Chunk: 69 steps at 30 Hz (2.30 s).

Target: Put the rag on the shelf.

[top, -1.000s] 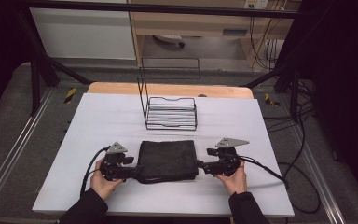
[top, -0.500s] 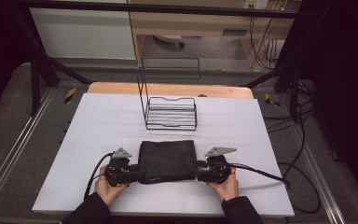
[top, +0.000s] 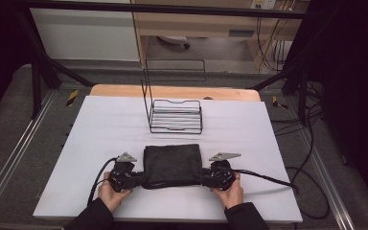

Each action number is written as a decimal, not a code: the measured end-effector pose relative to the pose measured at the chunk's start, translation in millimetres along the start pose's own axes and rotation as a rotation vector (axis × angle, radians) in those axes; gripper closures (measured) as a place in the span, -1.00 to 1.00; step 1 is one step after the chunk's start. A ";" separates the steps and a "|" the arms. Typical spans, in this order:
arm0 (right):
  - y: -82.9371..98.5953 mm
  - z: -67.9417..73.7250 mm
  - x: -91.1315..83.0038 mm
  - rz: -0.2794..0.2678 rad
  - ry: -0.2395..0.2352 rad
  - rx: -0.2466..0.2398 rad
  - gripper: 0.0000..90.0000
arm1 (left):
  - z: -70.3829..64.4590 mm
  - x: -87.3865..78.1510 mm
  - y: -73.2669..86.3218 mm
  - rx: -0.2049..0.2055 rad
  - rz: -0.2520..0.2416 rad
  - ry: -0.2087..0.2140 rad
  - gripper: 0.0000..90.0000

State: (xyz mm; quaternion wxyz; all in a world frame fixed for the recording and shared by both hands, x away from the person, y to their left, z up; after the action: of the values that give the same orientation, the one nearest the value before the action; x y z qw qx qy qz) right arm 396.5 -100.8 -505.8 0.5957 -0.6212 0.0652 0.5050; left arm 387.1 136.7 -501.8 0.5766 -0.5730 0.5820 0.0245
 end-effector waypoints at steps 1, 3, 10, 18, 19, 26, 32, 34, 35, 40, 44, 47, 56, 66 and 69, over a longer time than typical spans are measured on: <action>0.3 0.7 0.1 0.002 -0.005 0.007 0.36 | 0.0 0.0 0.0 0.000 0.000 0.000 0.72; 1.1 2.2 1.0 0.004 -0.008 0.023 0.44 | -0.4 -0.2 -0.1 0.008 -0.001 -0.004 0.74; -2.1 3.1 1.9 0.011 -0.038 0.054 0.81 | -0.3 -1.1 -0.9 -0.004 -0.002 0.001 0.77; -15.7 -2.2 -9.3 0.001 -0.068 0.045 0.84 | -7.6 -3.0 -0.7 -0.029 -0.015 0.041 0.78; -15.7 -2.2 -9.3 0.001 -0.068 0.045 0.84 | -7.6 -3.0 -0.7 -0.029 -0.015 0.041 0.78; -33.5 -17.2 -6.5 0.006 -0.004 -0.093 0.83 | -30.0 1.9 3.1 -0.010 -0.034 0.027 0.77; -25.5 -20.5 -0.6 0.000 0.026 -0.111 0.54 | -30.7 1.9 4.1 0.008 -0.043 0.007 0.70; -27.5 -22.6 -6.9 -0.039 0.040 -0.094 0.35 | -30.0 -0.7 2.9 0.025 -0.049 0.012 0.61; -28.2 -23.3 -10.6 -0.055 0.039 -0.082 0.29 | -27.4 -7.1 -1.5 0.044 -0.071 0.010 0.55; -23.0 -27.4 -21.8 -0.087 0.060 -0.049 -0.01 | -12.0 -21.7 -18.5 0.083 -0.095 -0.019 0.07; -16.2 -28.4 -19.4 -0.082 0.067 -0.008 -0.13 | 18.2 -23.3 -46.2 0.078 -0.132 -0.044 -0.16; -12.9 -26.1 -13.4 -0.068 0.065 -0.007 -0.09 | 30.8 -17.1 -53.3 0.061 -0.117 -0.070 -0.17; -9.0 -22.7 -6.7 -0.057 0.051 0.004 0.21 | 52.1 16.4 -53.5 0.093 -0.021 -0.104 0.01; -3.7 -17.0 -0.1 -0.025 0.018 0.051 0.58 | 49.9 19.8 -52.2 0.090 -0.011 -0.048 0.55; -4.2 -16.0 -0.2 -0.021 0.003 0.059 0.71 | 48.8 18.5 -52.3 0.073 -0.007 -0.042 0.73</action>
State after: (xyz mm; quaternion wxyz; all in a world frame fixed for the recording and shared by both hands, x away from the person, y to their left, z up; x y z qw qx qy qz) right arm 408.2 -112.7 -506.4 0.6189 -0.6049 0.0743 0.4955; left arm 460.8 140.6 -498.1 0.6094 -0.5528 0.5682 0.0134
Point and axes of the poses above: each handheld gripper's, and its own axes: x roughly forward along the jaws, y roughly out of its underside, z roughly to its left, the point moved 8 cm from there along x, roughly forward along the jaws, and after that the axes turned 6 degrees about y, right-handed, at the moved point
